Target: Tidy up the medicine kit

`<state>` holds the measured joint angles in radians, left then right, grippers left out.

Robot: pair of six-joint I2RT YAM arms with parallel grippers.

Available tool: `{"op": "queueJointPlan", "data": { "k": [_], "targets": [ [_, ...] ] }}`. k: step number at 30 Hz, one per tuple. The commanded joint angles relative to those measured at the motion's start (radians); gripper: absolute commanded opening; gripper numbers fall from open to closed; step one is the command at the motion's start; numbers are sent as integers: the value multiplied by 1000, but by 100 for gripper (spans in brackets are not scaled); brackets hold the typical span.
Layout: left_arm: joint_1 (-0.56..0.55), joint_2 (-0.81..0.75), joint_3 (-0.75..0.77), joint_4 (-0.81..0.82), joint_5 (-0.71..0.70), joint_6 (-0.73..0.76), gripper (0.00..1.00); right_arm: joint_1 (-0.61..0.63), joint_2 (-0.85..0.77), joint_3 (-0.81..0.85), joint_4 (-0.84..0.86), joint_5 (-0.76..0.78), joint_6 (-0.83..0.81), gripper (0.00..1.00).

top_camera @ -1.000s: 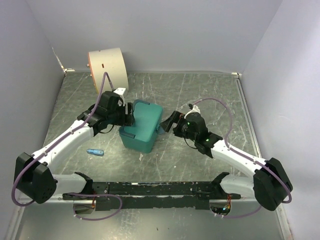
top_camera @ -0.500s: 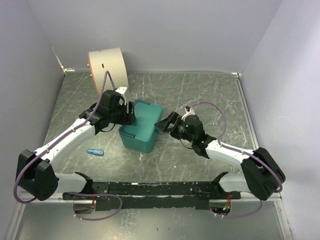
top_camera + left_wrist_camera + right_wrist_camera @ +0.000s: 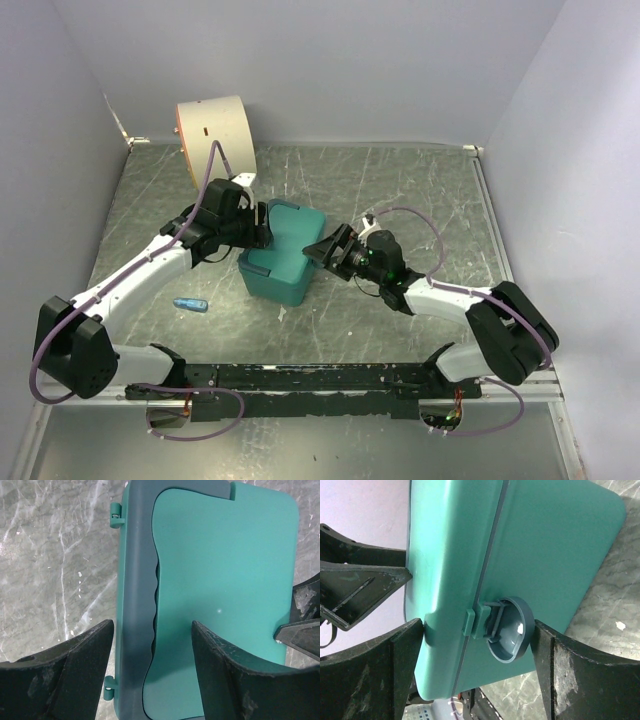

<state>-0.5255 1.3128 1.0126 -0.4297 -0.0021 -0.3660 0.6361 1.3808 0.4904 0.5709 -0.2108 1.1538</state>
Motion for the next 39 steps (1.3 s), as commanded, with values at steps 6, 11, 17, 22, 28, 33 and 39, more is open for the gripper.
{"op": "queueJointPlan", "data": {
  "k": [6,11,17,22,28,33,39],
  "targets": [
    [-4,26,-38,-92,-8,29,72,-2,-76,0,-42,49,11,69],
    [-4,-5,-73,-71,-9,23,72,0,-82,26,-90,49,-7,62],
    [-4,-10,-74,-78,-19,33,72,3,-79,53,-109,31,-9,57],
    [-4,-14,-72,-84,-16,40,72,19,-80,86,-136,37,-10,55],
    [-3,-17,-75,-87,-3,39,71,42,-55,179,-302,73,-39,52],
    [-4,-16,-77,-91,4,38,71,75,-46,270,-471,144,-64,46],
    [-4,-7,-75,-101,14,37,70,90,-25,350,-593,184,-81,40]
  ]
}}
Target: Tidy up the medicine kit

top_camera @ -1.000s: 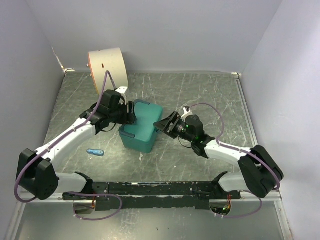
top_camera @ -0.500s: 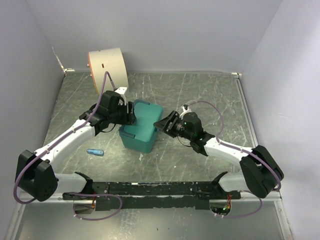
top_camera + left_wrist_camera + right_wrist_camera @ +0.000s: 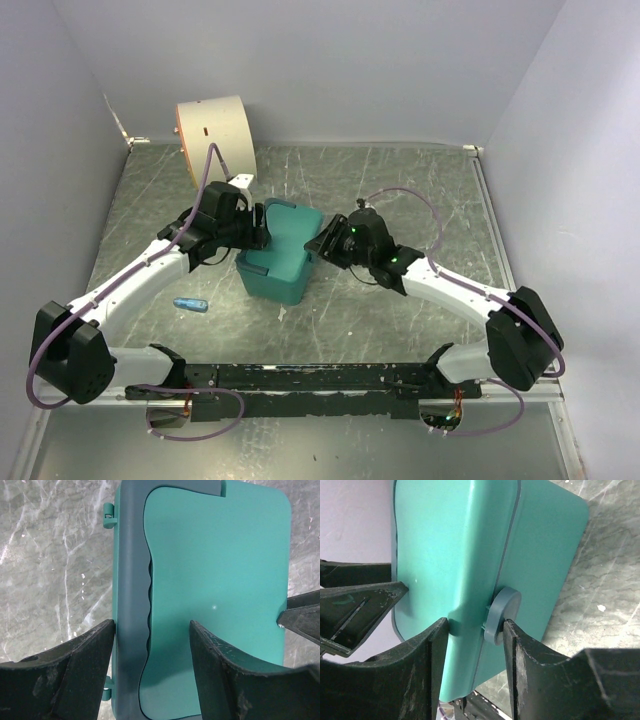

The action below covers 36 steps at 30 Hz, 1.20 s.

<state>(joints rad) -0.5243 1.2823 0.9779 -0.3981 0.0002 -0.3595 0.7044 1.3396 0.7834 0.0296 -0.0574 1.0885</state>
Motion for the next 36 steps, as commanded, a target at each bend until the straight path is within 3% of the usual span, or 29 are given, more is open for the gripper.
{"op": "queueJointPlan", "data": {
  "k": [1,9,19,28,36],
  "targets": [
    [-4,25,-41,-133,14,31,70,24,19,62,-56,33,-16,38],
    [-6,31,-41,-133,46,31,68,42,45,138,-161,75,-2,27],
    [-5,34,-42,-133,60,31,67,53,59,167,-191,93,5,24],
    [-5,24,-45,-133,48,10,70,53,7,194,-244,167,-74,42],
    [-5,11,-48,-133,37,8,74,43,-68,196,-297,238,-131,49]
  ]
}}
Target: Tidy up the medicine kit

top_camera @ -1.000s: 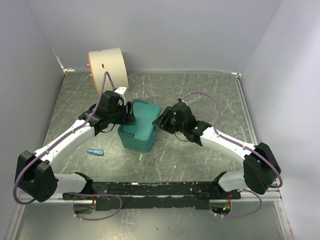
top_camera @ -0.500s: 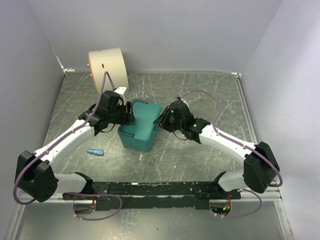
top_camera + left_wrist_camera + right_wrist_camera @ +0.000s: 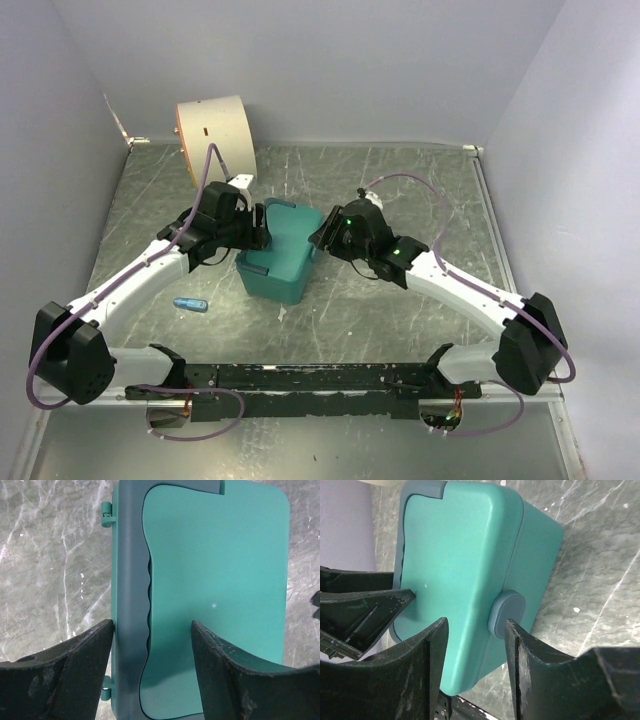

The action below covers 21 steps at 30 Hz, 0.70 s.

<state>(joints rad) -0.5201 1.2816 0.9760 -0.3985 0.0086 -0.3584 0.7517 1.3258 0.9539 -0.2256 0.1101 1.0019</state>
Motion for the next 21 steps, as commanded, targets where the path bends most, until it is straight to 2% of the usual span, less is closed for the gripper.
{"op": "queueJointPlan", "data": {
  "k": [1,8,12,21],
  "targets": [
    [-9,12,-46,-132,28,6,74,-7,-64,22,-56,89,-46,49],
    [-9,22,-45,-124,61,12,74,-12,-66,12,-214,232,-75,41],
    [-9,33,-43,-125,67,13,74,-12,24,42,-266,202,-123,39],
    [-9,39,-39,-134,69,17,71,-8,231,249,-380,128,-204,33]
  ]
}}
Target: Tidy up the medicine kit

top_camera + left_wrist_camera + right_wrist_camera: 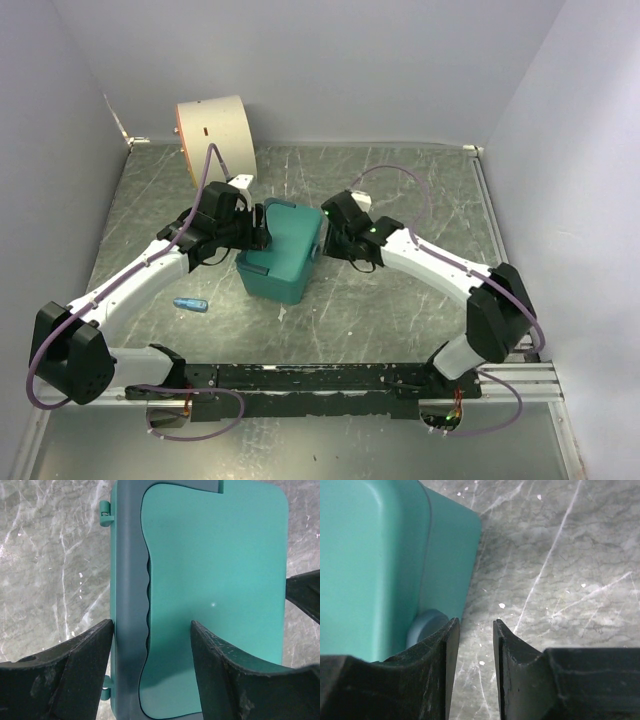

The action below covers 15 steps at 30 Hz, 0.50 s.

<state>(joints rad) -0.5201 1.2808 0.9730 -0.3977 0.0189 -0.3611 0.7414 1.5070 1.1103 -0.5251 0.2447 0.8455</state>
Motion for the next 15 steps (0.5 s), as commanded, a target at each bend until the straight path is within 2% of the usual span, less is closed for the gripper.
{"op": "queueJointPlan", "data": {
  "k": [1,6,15],
  "targets": [
    [-9,40,-37,-134,60,19,71,1,70,113,-97,-6,-51,32],
    [-9,44,-37,-139,65,19,70,5,141,187,-165,0,-46,30],
    [-10,50,-35,-141,76,22,70,27,180,218,-174,-17,-25,27]
  ]
}}
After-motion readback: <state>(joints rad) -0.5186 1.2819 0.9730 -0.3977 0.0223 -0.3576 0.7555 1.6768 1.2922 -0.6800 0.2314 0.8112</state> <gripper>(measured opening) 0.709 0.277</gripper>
